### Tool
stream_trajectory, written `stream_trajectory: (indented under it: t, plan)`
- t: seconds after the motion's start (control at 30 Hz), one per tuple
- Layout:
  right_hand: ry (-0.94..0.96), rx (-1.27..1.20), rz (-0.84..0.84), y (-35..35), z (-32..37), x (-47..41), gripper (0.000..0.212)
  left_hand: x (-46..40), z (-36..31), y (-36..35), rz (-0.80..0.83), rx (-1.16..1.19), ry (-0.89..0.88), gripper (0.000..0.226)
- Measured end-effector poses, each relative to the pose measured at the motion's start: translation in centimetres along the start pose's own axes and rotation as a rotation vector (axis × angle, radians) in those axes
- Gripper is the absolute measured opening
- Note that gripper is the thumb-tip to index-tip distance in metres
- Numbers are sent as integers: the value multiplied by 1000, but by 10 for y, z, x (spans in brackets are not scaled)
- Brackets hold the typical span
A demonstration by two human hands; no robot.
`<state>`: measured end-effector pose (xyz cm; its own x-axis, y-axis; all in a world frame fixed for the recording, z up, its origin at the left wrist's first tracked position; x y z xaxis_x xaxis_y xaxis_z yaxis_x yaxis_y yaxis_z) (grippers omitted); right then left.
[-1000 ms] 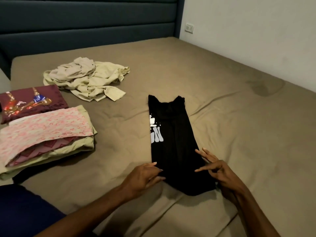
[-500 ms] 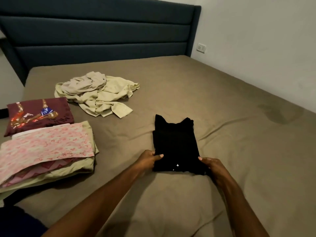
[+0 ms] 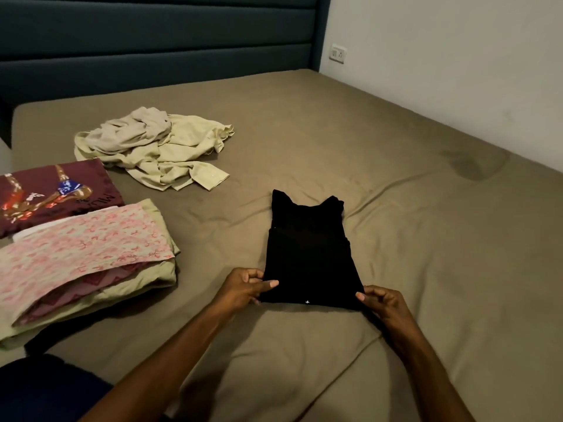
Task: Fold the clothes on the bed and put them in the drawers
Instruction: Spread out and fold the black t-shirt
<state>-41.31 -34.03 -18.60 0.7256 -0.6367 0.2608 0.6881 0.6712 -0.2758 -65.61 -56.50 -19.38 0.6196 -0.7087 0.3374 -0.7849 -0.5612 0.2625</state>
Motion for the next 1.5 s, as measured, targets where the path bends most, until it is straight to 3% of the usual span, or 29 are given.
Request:
stream_trajectory:
  t: [0.1, 0.2, 0.27, 0.3, 0.37, 0.43, 0.53, 0.63, 0.7, 0.77, 0.83, 0.9, 1.0, 1.07, 1.13, 1.23, 1.33, 1.43, 1.5]
  plan:
    - [37, 6, 5, -5, -8, 40, 36, 24, 11, 6, 46, -30, -6, 18]
    - [40, 67, 29, -6, -17, 70, 13, 46, 21, 12, 142, -71, -8, 18]
    - [58, 89, 14, -5, -25, 86, 12, 62, 29, 14, 189, -74, 22, 42]
    - [61, 85, 9, -4, -28, 92, 14, 68, 33, 15, 201, -60, 46, 57]
    - [80, 59, -15, -2, -35, 106, 39, 82, 39, 17, 207, -50, 75, 71]
    - [90, 75, -21, 0, -39, 116, 44, 94, 44, 17, 220, -83, 67, 67]
    - [82, 246, 26, 6, -47, 128, 6, 114, 46, 10, 291, -181, 45, 56]
    - [72, 282, 23, 3, -46, 136, 9, 126, 47, 5, 290, -225, 73, 46]
    - [107, 211, -52, -1, -39, 135, 25, 125, 49, 7, 196, -270, 125, 47]
    - [191, 245, -159, -3, -31, 131, 18, 119, 46, 15, -62, -444, 45, 42]
    - [285, 324, -177, -15, -23, 124, 30, 114, 30, 19, -347, -715, -213, 35]
    - [380, 419, -57, -35, -13, 105, 40, 101, 11, 10, -425, -857, -522, 46]
    - [491, 898, 174, -55, -23, 54, 56, 64, 6, -13, -272, -1170, -731, 66]
    - [454, 1195, 233, -58, -43, 25, 66, 44, 24, -28, -172, -1352, -691, 68]
    - [424, 1329, 256, -60, -55, 9, 71, 35, 41, -32, -135, -1425, -623, 69]
    - [405, 1320, 277, -59, -55, 2, 71, 34, 41, -29, -124, -1392, -630, 67]
    - [394, 1123, 275, -59, -46, 10, 63, 44, 35, -25, -123, -1259, -696, 68]
    - [440, 921, 165, -42, -37, 24, 55, 57, 38, -12, -55, -1044, -694, 67]
    - [510, 976, 22, -15, -43, 40, 50, 69, 51, 0, -5, -1088, -643, 78]
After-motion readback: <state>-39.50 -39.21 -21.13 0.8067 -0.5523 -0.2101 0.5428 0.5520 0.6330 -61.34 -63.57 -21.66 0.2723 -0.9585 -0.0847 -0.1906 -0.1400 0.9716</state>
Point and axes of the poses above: each hand's wrist, its own x-axis away from the middle knuckle, its own y-axis out of the back of the hand, z = x × y, the point moved 4 cm from there along -x, towards the middle knuckle, and after that the axes turned 14 degrees about -x, right-handed, at the moved point
